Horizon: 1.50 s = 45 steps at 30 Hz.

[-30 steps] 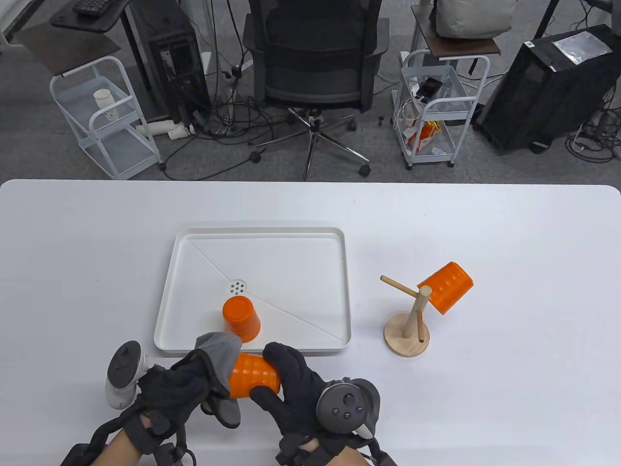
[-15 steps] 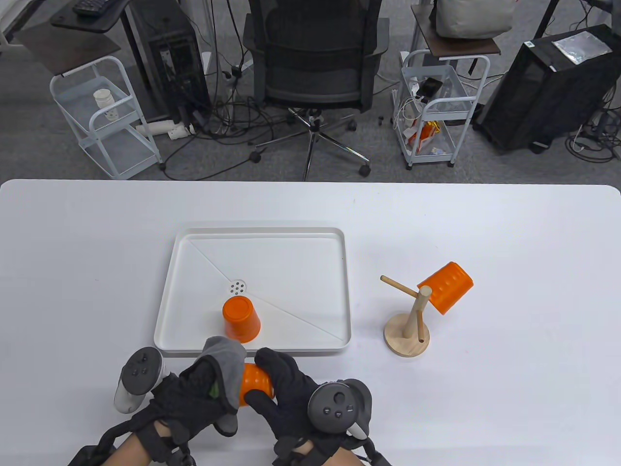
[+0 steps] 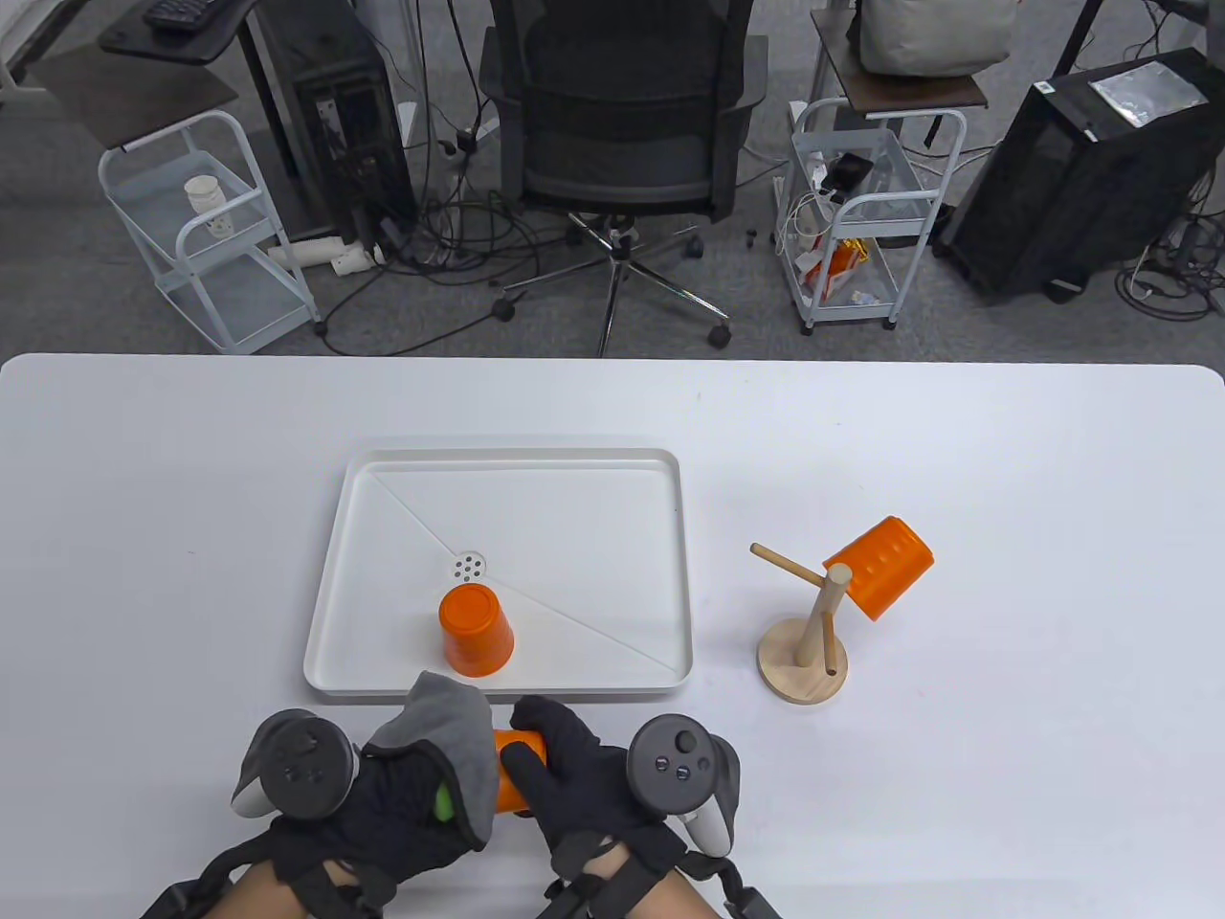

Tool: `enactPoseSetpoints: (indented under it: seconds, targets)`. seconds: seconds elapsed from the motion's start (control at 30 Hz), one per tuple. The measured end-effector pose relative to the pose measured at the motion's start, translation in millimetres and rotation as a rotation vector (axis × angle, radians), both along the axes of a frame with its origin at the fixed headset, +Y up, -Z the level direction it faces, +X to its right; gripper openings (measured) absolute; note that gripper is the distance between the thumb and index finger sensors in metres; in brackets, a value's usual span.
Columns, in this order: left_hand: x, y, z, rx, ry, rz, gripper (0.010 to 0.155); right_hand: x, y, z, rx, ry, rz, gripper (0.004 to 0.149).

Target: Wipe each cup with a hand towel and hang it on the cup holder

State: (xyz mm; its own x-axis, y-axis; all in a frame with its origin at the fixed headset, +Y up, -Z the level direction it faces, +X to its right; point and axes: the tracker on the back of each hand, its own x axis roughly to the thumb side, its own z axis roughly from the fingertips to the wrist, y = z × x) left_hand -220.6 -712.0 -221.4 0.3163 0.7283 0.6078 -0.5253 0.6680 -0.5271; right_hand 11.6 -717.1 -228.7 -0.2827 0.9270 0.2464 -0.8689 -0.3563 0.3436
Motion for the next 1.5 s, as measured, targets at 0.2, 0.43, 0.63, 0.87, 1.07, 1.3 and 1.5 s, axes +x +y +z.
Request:
enactPoseSetpoints:
  seconds: [0.2, 0.43, 0.63, 0.87, 1.07, 1.3, 1.5]
  targets:
    - [4, 4, 5, 0.138, -0.007, -0.094, 0.081, 3, -8, -4, -0.118, 0.001, -0.017, 0.077]
    - [0, -4, -2, -0.003, 0.011, 0.033, 0.081, 1, -3, -2, 0.006, 0.004, -0.006, 0.077]
    - [-5, -11, -9, -0.148, 0.020, 0.142, 0.083, -2, 6, 4, 0.226, 0.022, 0.044, 0.075]
    - [-8, -18, -13, -0.290, 0.013, 0.240, 0.085, -6, 12, 9, 0.381, 0.073, 0.083, 0.074]
    - [-9, -24, -16, -0.388, 0.006, 0.294, 0.087, -10, 14, 13, 0.447, 0.103, 0.128, 0.074]
    - [-9, -18, -14, -0.311, -0.011, 0.249, 0.086, -9, 13, 13, 0.341, 0.068, 0.091, 0.072]
    - [-5, -11, -8, -0.173, -0.013, 0.142, 0.086, -4, 7, 6, 0.167, 0.041, 0.027, 0.072]
